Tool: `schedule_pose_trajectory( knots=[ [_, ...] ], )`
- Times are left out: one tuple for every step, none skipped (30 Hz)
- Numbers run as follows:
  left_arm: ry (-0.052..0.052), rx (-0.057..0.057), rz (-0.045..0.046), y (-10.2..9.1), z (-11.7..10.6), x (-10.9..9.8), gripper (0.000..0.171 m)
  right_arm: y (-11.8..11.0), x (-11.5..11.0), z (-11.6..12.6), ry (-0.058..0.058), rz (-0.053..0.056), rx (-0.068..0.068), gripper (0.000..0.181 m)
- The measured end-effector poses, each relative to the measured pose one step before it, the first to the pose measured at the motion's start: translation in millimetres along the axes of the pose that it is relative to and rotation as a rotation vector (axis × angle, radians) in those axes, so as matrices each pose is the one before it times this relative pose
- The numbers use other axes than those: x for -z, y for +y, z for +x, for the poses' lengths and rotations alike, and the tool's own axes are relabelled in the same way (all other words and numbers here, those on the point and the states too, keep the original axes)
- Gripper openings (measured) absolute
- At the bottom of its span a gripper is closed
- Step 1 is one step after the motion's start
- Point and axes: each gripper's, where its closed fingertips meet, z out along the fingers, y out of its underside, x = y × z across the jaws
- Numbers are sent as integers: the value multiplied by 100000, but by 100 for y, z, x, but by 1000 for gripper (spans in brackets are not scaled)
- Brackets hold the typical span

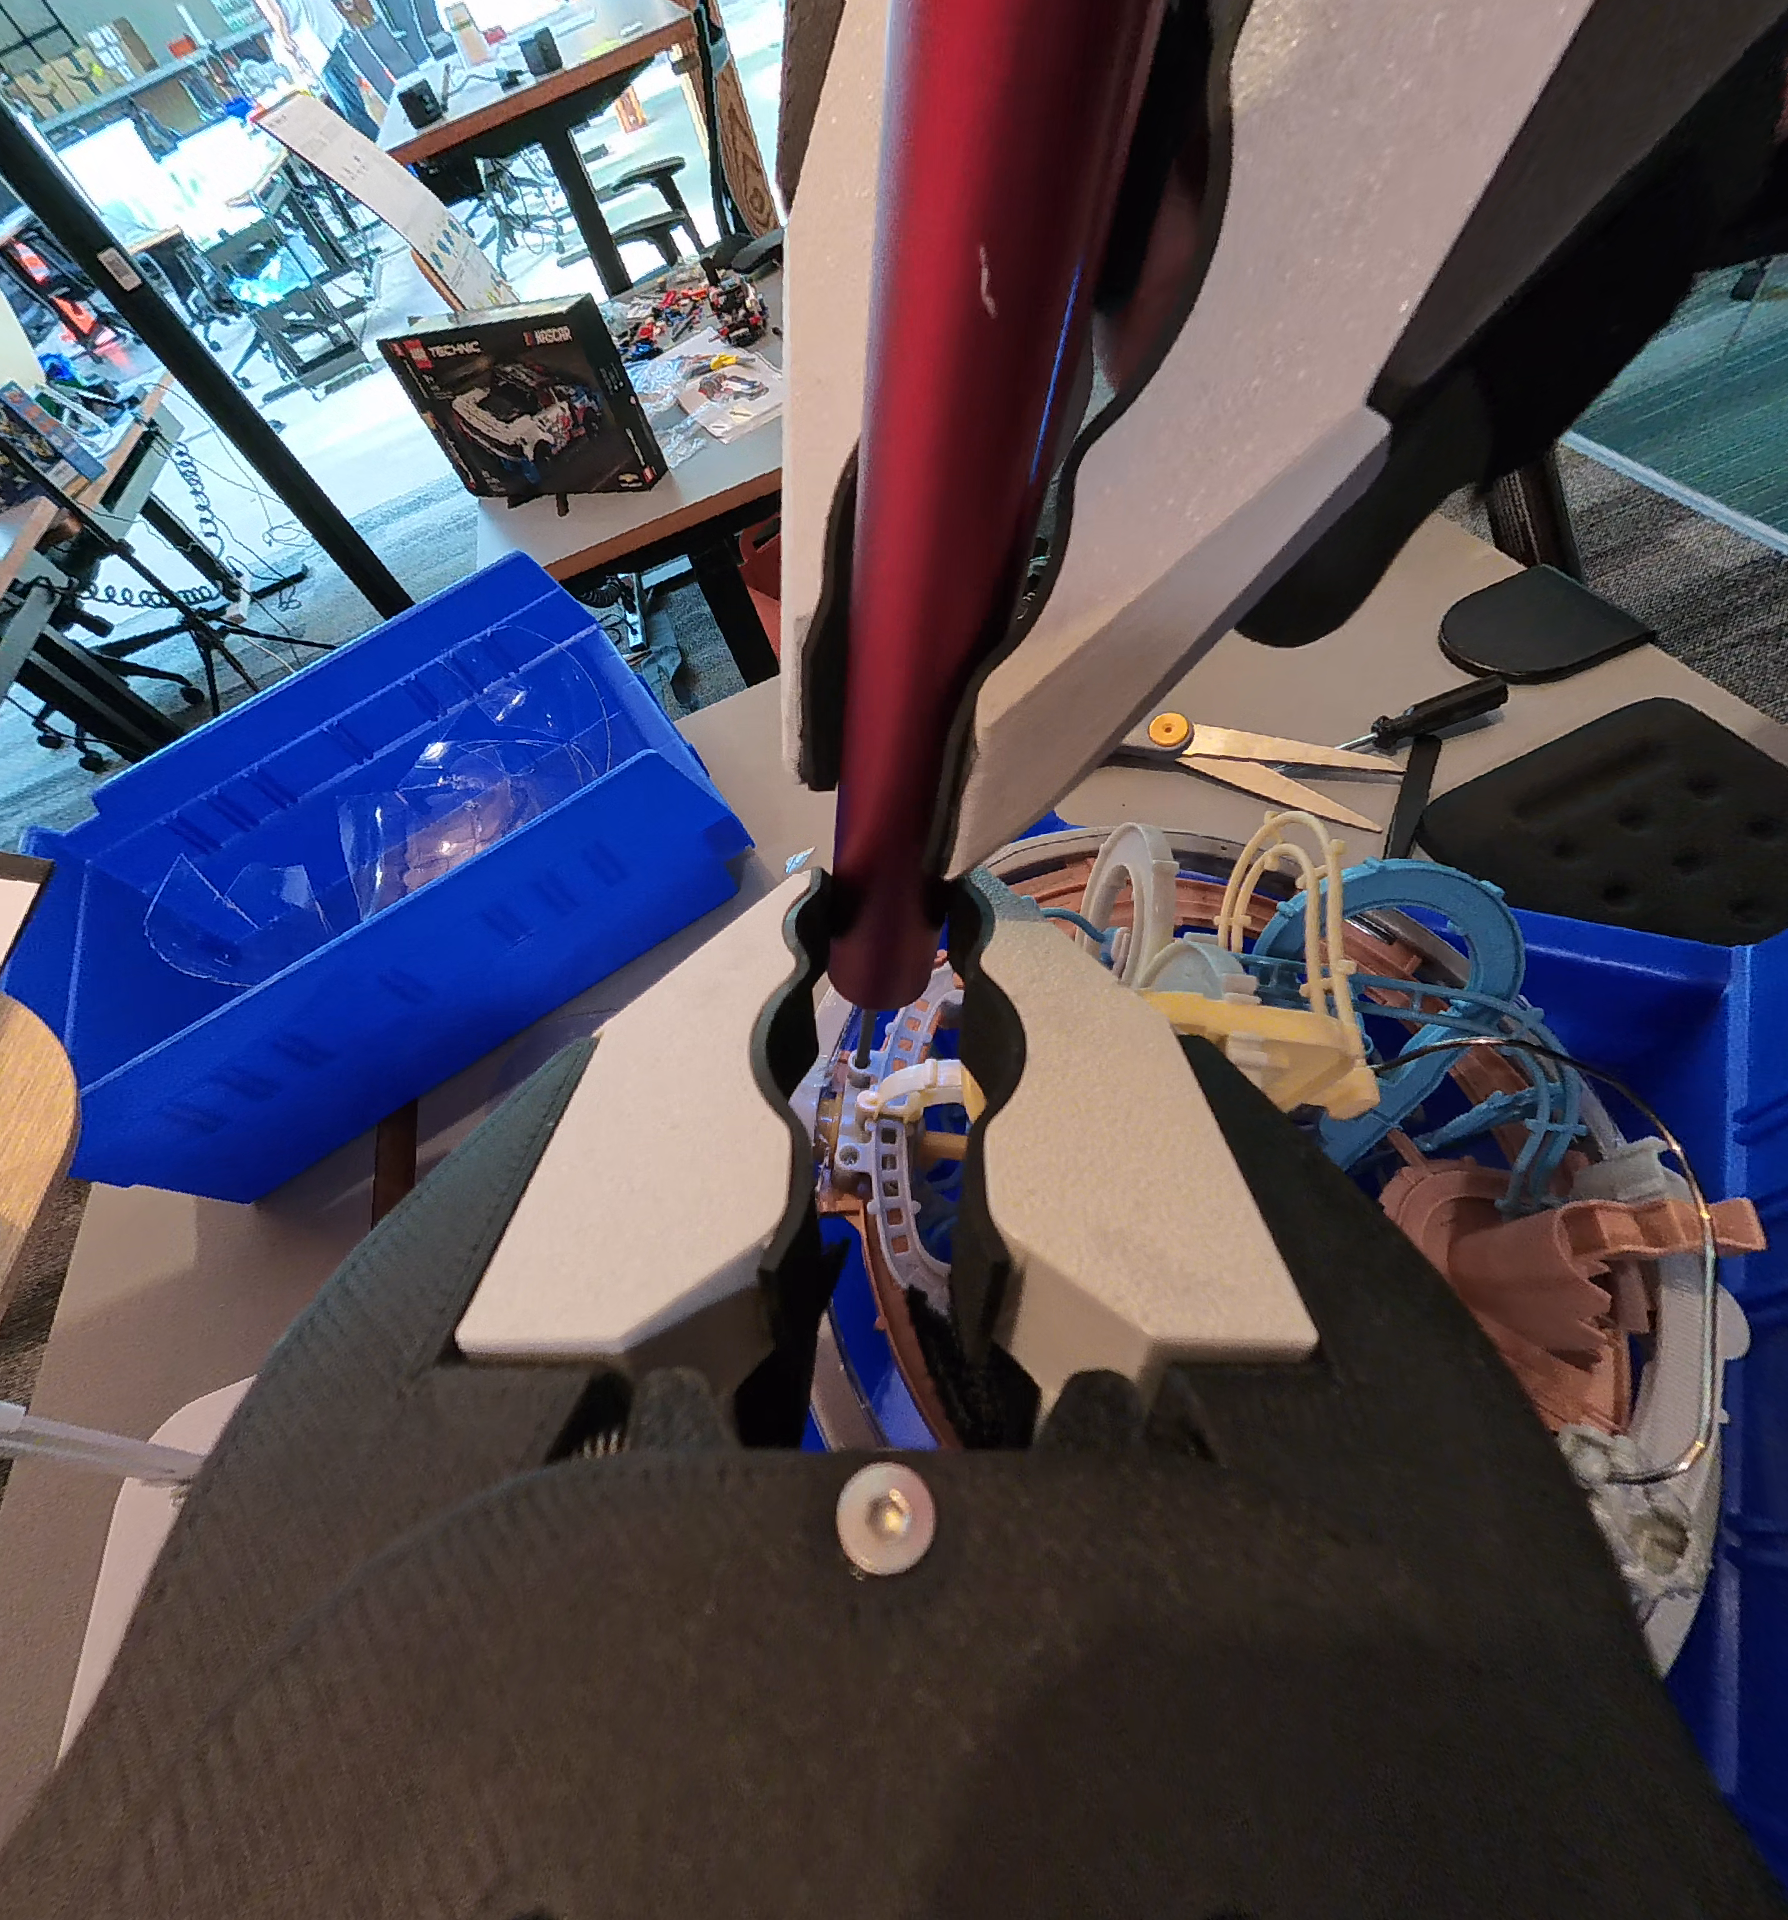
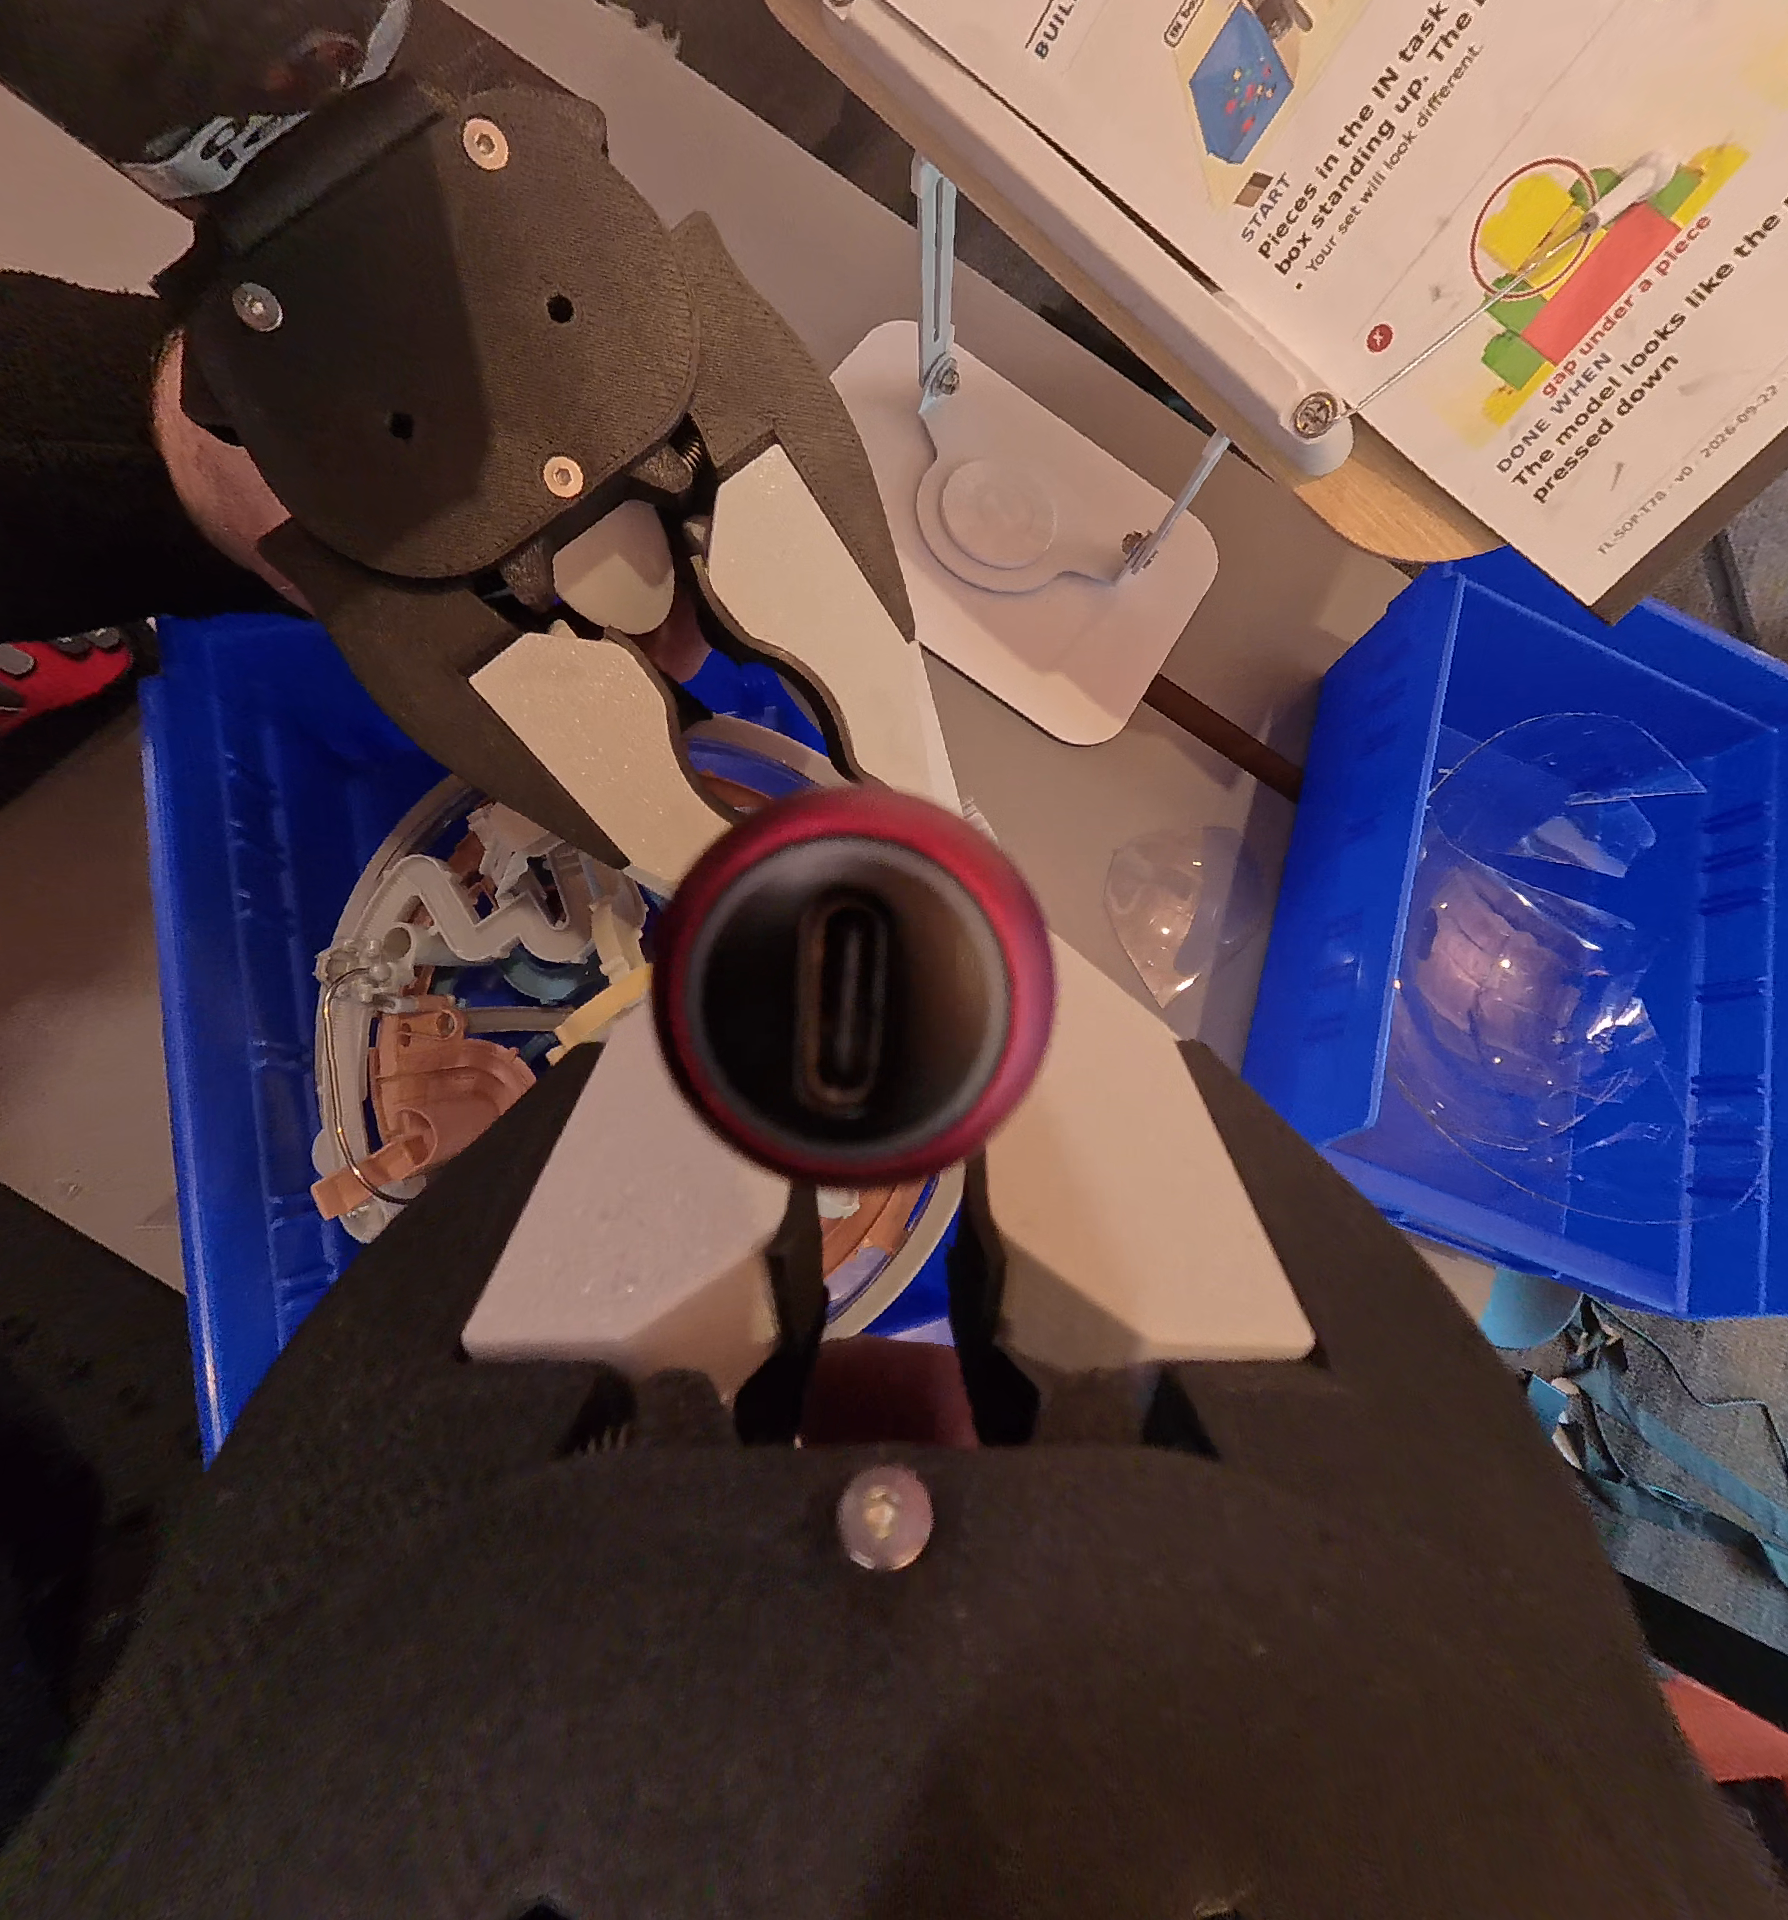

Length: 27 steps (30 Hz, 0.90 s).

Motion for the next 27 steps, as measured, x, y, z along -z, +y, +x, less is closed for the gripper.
schedule_pose_trajectory(
  knots=[
    [114,193,147,-16,16,-8,20,4,-1,30,301,-124,759,19],
    [-70,-136,-61,4,-6,2,20,-8,-10,-9,206,109,360,19],
    [-90,-97,-84,20,-8,7,20,0,-16,5,211,203,251,19],
    [119,286,151,-12,11,-5,20,13,11,5,228,9,167,19],
    [-66,-116,90,9,9,9,20,-4,-7,-6,99,-19,355,19],
    [-266,-227,-9,-4,-23,8,20,-29,-10,7,49,105,-140,19],
    [52,77,-51,12,0,6,20,10,-12,7,155,-172,47,18],
    [222,154,103,-5,16,-2,20,7,5,-16,308,-257,559,18],
    [12,-148,119,10,5,9,20,-31,-20,-21,333,60,610,18],
    [-246,-261,-119,34,-22,16,21,4,-19,-24,391,-195,369,18],
    [-58,-76,-90,17,-9,19,21,1,-10,-7,228,-110,-22,18],
    [162,77,121,-21,10,22,21,-20,2,-19,14,244,-94,18],
    [166,41,45,7,24,1,21,28,23,-11,-14,1,213,18],
    [-9,64,69,-14,8,-13,21,21,27,5,91,-203,124,18],
    [9,-15,94,-31,4,6,21,-5,15,-3,223,-118,87,18],
    [147,55,-221,40,12,-23,21,-4,-31,1,335,-85,270,18],
    [-117,-7,10,39,-40,1,21,37,-20,0,297,-385,533,18],
    [99,353,320,-26,1,23,21,-42,-9,-6,91,-57,84,18],
    [58,293,268,-32,-18,42,21,-62,-9,3,-142,94,-137,19],
    [-104,201,78,21,-26,0,21,-12,-13,18,-89,-369,308,19],
    [18,377,231,-27,-33,10,21,-38,-9,15,10,-238,287,19],
    [89,235,107,-1,-13,25,21,-35,-21,-15,-56,-164,335,19],
    [63,48,-282,57,19,-12,21,39,-37,-39,-241,-603,284,18],
    [-241,281,165,17,-29,-5,21,14,-15,7,-236,-511,190,18],
    [292,851,450,-50,10,25,21,-38,16,8,-319,-270,137,20],
    [115,613,294,-15,-11,1,21,-27,-5,14,-267,-359,232,19],
    [-147,267,215,-13,-37,6,21,-39,-9,23,-47,-390,243,19]
  ],
)
